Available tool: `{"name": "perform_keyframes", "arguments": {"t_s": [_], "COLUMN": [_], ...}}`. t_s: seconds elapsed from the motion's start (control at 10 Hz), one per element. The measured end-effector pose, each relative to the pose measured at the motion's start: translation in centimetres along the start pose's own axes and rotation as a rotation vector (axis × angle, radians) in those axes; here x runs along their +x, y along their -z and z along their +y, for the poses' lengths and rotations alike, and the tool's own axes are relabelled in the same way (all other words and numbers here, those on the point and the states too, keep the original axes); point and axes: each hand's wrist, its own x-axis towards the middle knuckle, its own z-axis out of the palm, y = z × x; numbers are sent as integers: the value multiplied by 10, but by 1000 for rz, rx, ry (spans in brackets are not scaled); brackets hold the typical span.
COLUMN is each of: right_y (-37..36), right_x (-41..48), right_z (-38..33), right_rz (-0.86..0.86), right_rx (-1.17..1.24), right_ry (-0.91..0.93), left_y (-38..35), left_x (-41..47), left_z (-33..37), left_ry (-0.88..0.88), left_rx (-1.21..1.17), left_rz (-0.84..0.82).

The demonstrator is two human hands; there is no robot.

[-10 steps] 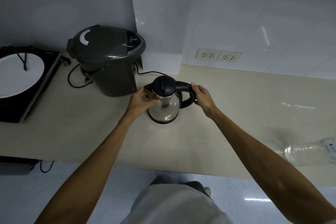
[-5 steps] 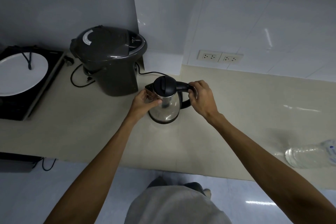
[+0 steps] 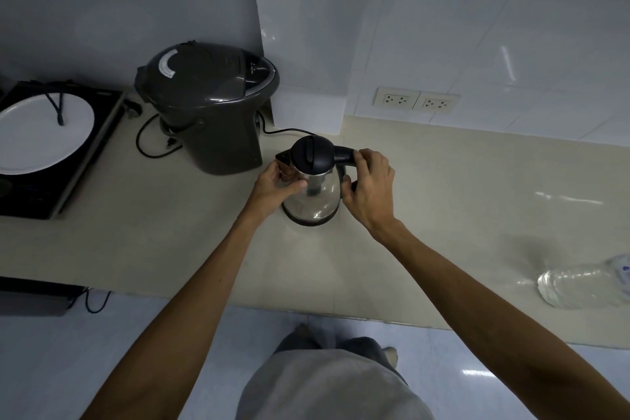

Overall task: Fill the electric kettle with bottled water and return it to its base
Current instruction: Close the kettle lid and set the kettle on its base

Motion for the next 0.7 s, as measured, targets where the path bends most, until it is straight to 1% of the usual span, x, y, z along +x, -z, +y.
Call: {"name": "perform_keyframes", "arguments": {"t_s": [0.2,0.3,0.4,0.5,0.6,0.7], "right_y": [3,9,17,34,53,76], "right_x": [-1,-1,0,2,-3,-16], "right_z": [-1,-2,-1,-2,5,29], "right_rz": [-31,-105,-170,-249,-249,-291], "right_rx": [-69,-103,-136,-110,-96,-130], "right_ry": [13,-2,28,55,64,36], "left_y": [1,2,0,0,-3,-22], "left_x": [2,-1,-7,-18,-33,-62], "left_z": [-1,0,12,20,21,42], "left_ry": [0,38,59,88,94,58], "left_rx": [37,91,117,125,179,329], "left_rz": [11,3,-30,-30,-37,-49]}}
